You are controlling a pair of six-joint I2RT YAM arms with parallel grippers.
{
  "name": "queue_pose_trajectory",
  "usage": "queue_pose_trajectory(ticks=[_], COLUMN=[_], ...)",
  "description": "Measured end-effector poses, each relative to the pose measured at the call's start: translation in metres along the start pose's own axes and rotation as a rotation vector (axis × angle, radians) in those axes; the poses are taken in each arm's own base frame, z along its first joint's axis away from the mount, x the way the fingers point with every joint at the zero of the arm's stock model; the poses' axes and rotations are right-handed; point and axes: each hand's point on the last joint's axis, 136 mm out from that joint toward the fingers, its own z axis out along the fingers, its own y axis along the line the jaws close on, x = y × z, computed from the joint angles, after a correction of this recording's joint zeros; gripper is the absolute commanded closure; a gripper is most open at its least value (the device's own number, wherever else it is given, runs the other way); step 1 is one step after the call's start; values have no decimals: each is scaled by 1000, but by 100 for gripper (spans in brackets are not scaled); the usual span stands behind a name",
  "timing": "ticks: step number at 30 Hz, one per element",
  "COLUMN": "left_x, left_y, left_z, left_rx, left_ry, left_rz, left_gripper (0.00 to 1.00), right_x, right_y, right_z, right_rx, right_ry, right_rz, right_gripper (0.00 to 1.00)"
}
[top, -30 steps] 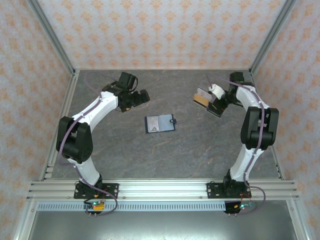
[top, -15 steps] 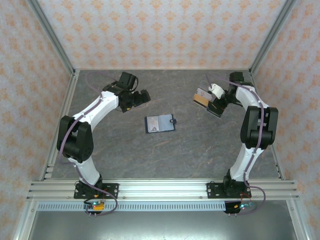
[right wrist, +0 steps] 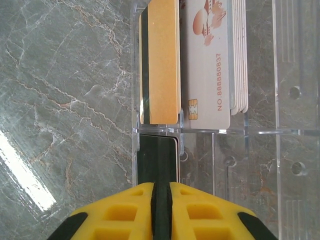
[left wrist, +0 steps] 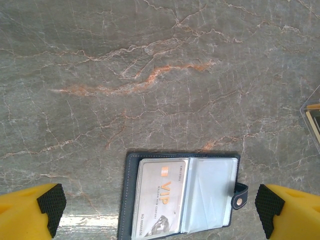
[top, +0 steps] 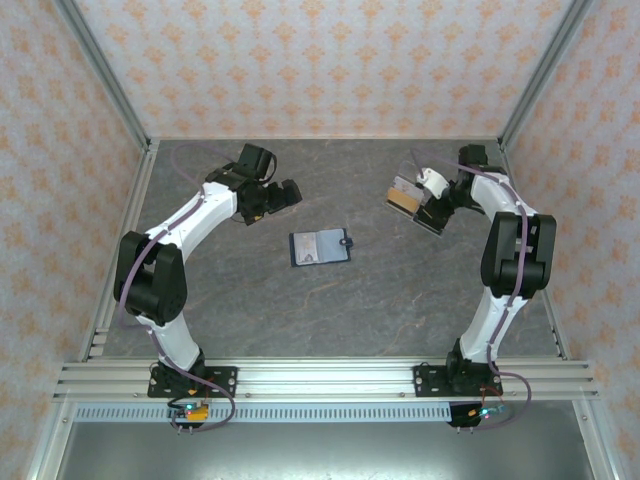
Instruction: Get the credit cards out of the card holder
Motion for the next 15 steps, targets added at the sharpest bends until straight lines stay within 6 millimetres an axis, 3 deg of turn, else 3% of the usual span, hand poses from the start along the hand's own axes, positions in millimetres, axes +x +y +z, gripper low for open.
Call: queue_pose_trajectory(ticks=[4,9,15], left_x=[0,0,13], left_y=[0,0,13], left_z=[0,0,6], left_rx=[0,0,-17], left_ry=[0,0,19], left_rz=[0,0,-13], left_gripper=[0,0,0], right_x=[-1,-14,-49], right_y=[1,2,-6], right_z=[-3,-20,-57], right_rx=[7,21,79], right_ry=[-1,-54,-196], right_rz=[-2,31,298], right_gripper=[82,71,72])
